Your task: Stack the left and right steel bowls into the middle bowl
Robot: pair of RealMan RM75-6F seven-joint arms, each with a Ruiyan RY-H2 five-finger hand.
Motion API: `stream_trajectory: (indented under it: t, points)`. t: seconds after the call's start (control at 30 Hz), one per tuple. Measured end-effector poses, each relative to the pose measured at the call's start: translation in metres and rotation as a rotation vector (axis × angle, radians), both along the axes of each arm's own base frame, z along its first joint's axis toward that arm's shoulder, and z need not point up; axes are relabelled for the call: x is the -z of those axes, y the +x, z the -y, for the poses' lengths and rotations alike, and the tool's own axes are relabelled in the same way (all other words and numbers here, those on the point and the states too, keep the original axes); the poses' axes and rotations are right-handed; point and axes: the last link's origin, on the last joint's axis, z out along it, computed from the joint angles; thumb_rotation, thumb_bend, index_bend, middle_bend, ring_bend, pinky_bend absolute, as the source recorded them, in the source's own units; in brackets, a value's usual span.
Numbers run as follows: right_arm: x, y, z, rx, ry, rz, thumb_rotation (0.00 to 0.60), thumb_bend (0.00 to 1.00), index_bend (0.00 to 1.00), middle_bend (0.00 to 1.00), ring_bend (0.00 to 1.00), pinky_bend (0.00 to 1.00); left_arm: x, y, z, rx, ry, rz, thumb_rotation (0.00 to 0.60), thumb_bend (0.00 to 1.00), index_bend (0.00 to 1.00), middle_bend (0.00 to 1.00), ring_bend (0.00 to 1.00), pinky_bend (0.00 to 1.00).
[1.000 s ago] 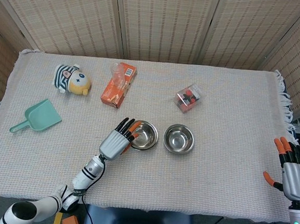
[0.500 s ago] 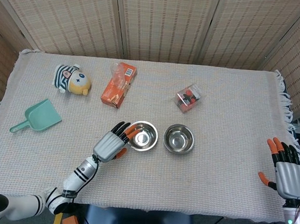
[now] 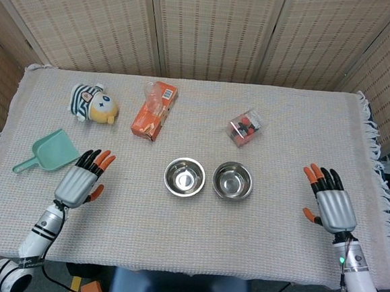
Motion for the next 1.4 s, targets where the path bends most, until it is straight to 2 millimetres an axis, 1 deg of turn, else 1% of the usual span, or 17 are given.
stream_trajectory:
  t: [0.1, 0.17, 0.27, 0.33, 0.4, 0.63, 0.7, 0.73, 0.77, 0.8, 0.83, 0.9, 0.97, 1.03, 1.2, 1.3, 1.4]
  points:
    - [0.025, 0.017, 0.022, -0.077, 0.052, -0.023, 0.600, 0.10, 0.23, 0.00, 0.00, 0.00, -0.016, -0.032, 0.002, -0.073, 0.058, 0.018, 0.600, 0.42, 0.00, 0.00, 0.00, 0.08]
    - [0.044, 0.029, 0.035, -0.126, 0.094, -0.039, 0.600, 0.10, 0.25, 0.00, 0.00, 0.00, -0.027, -0.052, 0.003, -0.111, 0.098, 0.009, 0.600, 0.42, 0.00, 0.00, 0.00, 0.08]
    - [0.069, 0.045, 0.046, -0.178, 0.153, -0.057, 0.600, 0.10, 0.29, 0.00, 0.00, 0.00, -0.038, -0.068, 0.009, -0.148, 0.130, 0.040, 0.600, 0.43, 0.00, 0.00, 0.00, 0.08]
    - [0.083, 0.054, 0.049, -0.206, 0.179, -0.062, 0.600, 0.10, 0.31, 0.00, 0.00, 0.00, -0.044, -0.073, 0.012, -0.160, 0.145, 0.062, 0.600, 0.42, 0.00, 0.00, 0.00, 0.08]
    - [0.092, 0.057, 0.050, -0.219, 0.193, -0.065, 0.600, 0.10, 0.32, 0.00, 0.00, 0.00, -0.050, -0.076, 0.013, -0.166, 0.158, 0.077, 0.600, 0.43, 0.00, 0.00, 0.00, 0.08]
    - [0.118, 0.059, 0.056, -0.228, 0.238, -0.090, 0.600, 0.11, 0.45, 0.00, 0.00, 0.00, -0.053, -0.077, 0.011, -0.171, 0.153, 0.087, 0.600, 0.43, 0.00, 0.00, 0.00, 0.08]
    - [0.123, 0.059, 0.057, -0.230, 0.243, -0.093, 0.600, 0.15, 0.50, 0.00, 0.00, 0.00, -0.054, -0.077, 0.010, -0.164, 0.156, 0.088, 0.600, 0.44, 0.00, 0.00, 0.00, 0.08]
    - [0.126, 0.059, 0.059, -0.232, 0.246, -0.093, 0.600, 0.19, 0.53, 0.00, 0.00, 0.00, -0.055, -0.076, 0.010, -0.161, 0.157, 0.089, 0.600, 0.44, 0.00, 0.00, 0.00, 0.08]
    - [0.129, 0.060, 0.060, -0.234, 0.247, -0.093, 0.600, 0.25, 0.57, 0.00, 0.00, 0.00, -0.055, -0.076, 0.010, -0.159, 0.159, 0.093, 0.600, 0.44, 0.00, 0.00, 0.00, 0.08]
    - [0.131, 0.060, 0.061, -0.236, 0.247, -0.093, 0.600, 0.28, 0.59, 0.00, 0.00, 0.00, -0.056, -0.076, 0.010, -0.157, 0.160, 0.094, 0.600, 0.44, 0.00, 0.00, 0.00, 0.08]
    - [0.134, 0.060, 0.062, -0.239, 0.247, -0.093, 0.600, 0.33, 0.64, 0.00, 0.00, 0.00, -0.056, -0.077, 0.010, -0.157, 0.161, 0.095, 0.600, 0.45, 0.00, 0.00, 0.00, 0.08]
    - [0.138, 0.062, 0.064, -0.248, 0.243, -0.088, 0.600, 0.40, 0.72, 0.02, 0.00, 0.00, -0.058, -0.077, 0.010, -0.156, 0.164, 0.097, 0.600, 0.45, 0.00, 0.00, 0.00, 0.08]
    - [0.138, 0.064, 0.065, -0.262, 0.228, -0.076, 0.600, 0.45, 0.78, 0.05, 0.00, 0.00, -0.059, -0.077, 0.011, -0.155, 0.166, 0.101, 0.600, 0.45, 0.00, 0.00, 0.00, 0.08]
    - [0.136, 0.067, 0.066, -0.281, 0.201, -0.060, 0.600, 0.46, 0.81, 0.08, 0.00, 0.00, -0.059, -0.077, 0.011, -0.154, 0.166, 0.102, 0.600, 0.46, 0.00, 0.00, 0.00, 0.08]
    - [0.124, 0.076, 0.067, -0.327, 0.136, -0.016, 0.600, 0.47, 0.82, 0.09, 0.00, 0.00, -0.059, -0.076, 0.012, -0.152, 0.158, 0.103, 0.600, 0.46, 0.00, 0.00, 0.00, 0.08]
    - [0.118, 0.088, 0.068, -0.357, 0.119, 0.012, 0.600, 0.47, 0.81, 0.09, 0.00, 0.00, -0.059, -0.075, 0.012, -0.152, 0.157, 0.107, 0.600, 0.46, 0.00, 0.00, 0.00, 0.08]
    - [0.116, 0.108, 0.071, -0.396, 0.115, 0.028, 0.600, 0.47, 0.80, 0.09, 0.00, 0.00, -0.059, -0.075, 0.012, -0.152, 0.153, 0.111, 0.600, 0.46, 0.00, 0.00, 0.00, 0.08]
